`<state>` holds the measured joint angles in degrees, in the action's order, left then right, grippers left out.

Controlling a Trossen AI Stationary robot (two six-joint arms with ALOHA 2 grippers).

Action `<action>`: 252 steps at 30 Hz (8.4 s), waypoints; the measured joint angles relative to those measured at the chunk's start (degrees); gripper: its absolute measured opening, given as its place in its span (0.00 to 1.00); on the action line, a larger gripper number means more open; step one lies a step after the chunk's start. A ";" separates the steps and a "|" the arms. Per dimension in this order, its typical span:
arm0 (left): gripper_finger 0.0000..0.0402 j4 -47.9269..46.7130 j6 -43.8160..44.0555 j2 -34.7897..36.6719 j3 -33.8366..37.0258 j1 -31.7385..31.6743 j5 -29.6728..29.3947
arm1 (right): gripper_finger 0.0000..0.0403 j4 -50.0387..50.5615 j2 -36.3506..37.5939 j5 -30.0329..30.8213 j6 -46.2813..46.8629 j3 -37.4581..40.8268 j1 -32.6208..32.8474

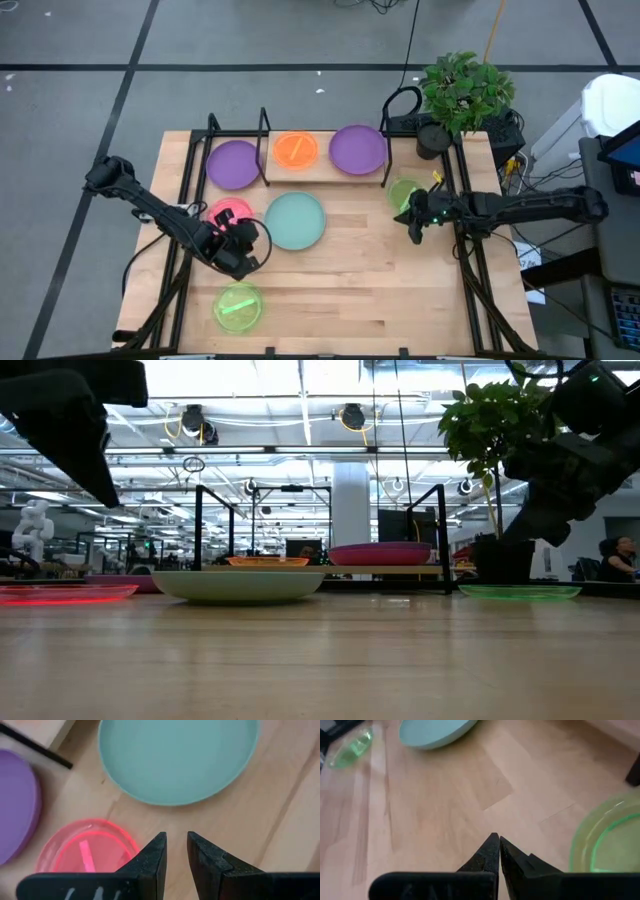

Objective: Place and stack plates onto a shelf
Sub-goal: Stack the small pink plate on top of the orange plate on the shelf

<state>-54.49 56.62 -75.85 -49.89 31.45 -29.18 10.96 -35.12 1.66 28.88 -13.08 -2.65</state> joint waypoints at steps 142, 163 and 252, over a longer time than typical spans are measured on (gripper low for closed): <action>0.01 -6.60 -11.32 0.04 9.58 5.95 9.78 | 0.00 -30.47 -22.35 10.55 -5.79 0.02 20.87; 0.01 -9.03 -33.42 0.11 -8.16 0.02 3.21 | 0.00 -30.47 -22.33 10.77 -6.25 0.02 20.87; 0.01 32.78 -86.18 -12.61 -8.68 -53.56 15.86 | 0.00 -32.58 -22.33 11.89 -6.63 0.00 21.96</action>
<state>-21.71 -29.56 -88.47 -58.57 -22.11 -13.32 -21.62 -57.45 13.55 22.25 -13.08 19.31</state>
